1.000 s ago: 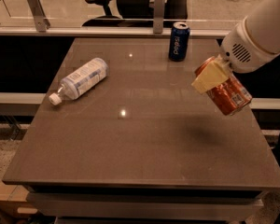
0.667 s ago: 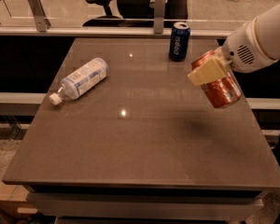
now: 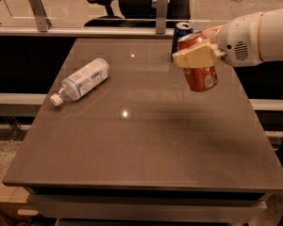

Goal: Pick blue plastic bottle

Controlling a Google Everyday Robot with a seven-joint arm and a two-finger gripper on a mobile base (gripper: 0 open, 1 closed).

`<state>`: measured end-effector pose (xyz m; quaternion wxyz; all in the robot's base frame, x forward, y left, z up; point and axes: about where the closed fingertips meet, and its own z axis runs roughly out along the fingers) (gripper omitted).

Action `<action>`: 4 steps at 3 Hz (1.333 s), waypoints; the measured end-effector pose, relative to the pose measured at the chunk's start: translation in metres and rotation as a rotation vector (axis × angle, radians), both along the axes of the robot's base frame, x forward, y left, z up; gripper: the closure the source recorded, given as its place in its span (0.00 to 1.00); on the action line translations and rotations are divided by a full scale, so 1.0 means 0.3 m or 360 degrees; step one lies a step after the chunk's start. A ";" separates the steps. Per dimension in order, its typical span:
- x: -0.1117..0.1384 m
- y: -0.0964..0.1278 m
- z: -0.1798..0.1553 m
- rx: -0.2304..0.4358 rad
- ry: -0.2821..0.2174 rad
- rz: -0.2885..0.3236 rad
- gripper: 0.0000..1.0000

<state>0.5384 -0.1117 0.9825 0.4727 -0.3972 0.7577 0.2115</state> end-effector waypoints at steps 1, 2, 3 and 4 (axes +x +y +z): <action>-0.006 0.079 0.050 0.0195 -0.0149 0.0143 1.00; -0.025 0.124 0.033 0.0350 -0.0213 0.0224 1.00; -0.059 0.134 -0.028 0.0492 -0.0233 0.0226 1.00; -0.102 0.123 -0.098 0.0598 -0.0233 0.0179 1.00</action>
Offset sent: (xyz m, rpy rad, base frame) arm -0.0157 0.0456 -0.0023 0.3488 -0.1745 0.1938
